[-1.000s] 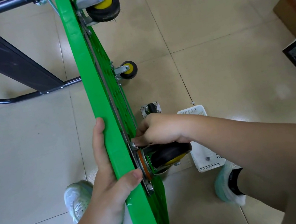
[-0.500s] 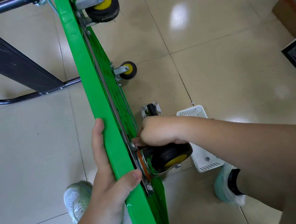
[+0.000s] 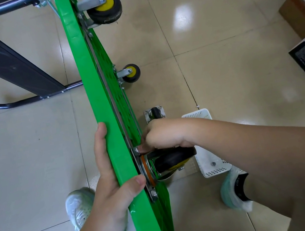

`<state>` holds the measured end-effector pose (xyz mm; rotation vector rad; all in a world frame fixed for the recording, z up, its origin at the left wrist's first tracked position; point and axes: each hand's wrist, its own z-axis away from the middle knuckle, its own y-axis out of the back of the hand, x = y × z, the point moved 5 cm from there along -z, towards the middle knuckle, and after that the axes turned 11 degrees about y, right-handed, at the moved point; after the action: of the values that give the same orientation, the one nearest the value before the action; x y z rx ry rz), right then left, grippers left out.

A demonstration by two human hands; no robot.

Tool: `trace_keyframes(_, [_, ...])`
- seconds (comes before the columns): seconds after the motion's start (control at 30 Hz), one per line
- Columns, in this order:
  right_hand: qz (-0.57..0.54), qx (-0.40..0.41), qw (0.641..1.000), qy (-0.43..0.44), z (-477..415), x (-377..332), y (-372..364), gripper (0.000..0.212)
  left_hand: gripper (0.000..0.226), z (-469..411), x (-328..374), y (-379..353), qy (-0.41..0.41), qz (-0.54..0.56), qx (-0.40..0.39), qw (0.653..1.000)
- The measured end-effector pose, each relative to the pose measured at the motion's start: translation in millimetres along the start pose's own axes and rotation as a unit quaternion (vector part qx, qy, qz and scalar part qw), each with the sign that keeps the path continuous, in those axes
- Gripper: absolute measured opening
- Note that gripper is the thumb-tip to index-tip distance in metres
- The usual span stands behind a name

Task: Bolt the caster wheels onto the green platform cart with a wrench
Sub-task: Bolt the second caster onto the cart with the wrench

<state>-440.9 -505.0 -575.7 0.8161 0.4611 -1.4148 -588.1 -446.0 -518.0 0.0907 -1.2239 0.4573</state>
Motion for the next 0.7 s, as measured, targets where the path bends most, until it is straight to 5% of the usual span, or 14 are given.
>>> trace_keyframes(0.7, [0.047, 0.054, 0.997, 0.043, 13, -2, 15, 0.048, 0.094, 0, -1, 3, -0.005, -0.027, 0.012, 1.0])
